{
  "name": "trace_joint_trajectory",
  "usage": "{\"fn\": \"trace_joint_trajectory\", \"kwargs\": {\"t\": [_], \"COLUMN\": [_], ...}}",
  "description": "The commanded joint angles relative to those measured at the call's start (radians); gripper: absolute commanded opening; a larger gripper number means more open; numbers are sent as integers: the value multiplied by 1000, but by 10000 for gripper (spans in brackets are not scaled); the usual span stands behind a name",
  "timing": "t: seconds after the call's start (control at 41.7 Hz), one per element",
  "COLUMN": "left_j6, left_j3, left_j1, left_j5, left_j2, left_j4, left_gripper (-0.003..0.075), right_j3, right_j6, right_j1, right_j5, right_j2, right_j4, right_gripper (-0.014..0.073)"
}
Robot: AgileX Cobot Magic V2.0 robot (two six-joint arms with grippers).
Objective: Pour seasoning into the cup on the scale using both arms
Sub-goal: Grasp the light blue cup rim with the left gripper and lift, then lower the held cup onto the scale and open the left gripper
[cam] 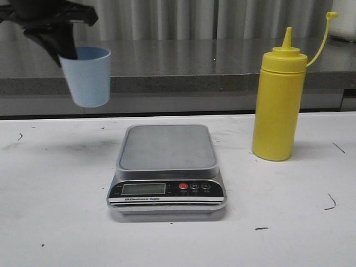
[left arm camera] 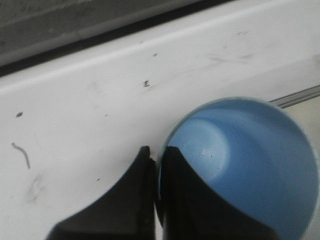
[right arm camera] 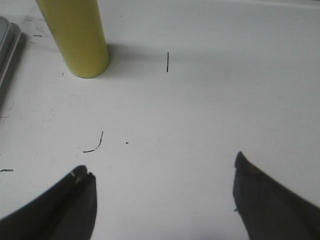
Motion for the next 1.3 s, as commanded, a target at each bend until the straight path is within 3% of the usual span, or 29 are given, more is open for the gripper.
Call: {"fn": "trace_joint_trajectory", "kwargs": {"t": [0.0,0.36,0.84,0.936,1.08,1.152,1.272], "left_j6": [-4,-4,-4,-4,-4,-4,-4], "left_j3": [-73,-117,-117,-117,-124,-124,-115], "left_j1": [-62,-219,-233,-233,-233,-233,-233], "left_j5": [-16,-19,12,15,15,15,23], "left_j2": [-39,65,125,121,95,76,23], "left_j4": [-28,-26,-41,-41,-41,-39,-32], "left_gripper": [-20,-20,-8,87,356,419,428], "right_j3": [-30,-30,-30,-30,-30,-30,-30], "right_j6": [-11,-11,-11,-11,-11,-11,-11], "right_j1": [-3,-3,-3,-3,-3,-3,-3], "right_j5": [-61,-61,-61,-61,-61,-61,-61], "right_j2": [5,5,5,5,5,5,5], "right_j4": [-10,-10,-10,-10,-10,-10,-10], "right_gripper": [582,582,582,582,582,582,582]}}
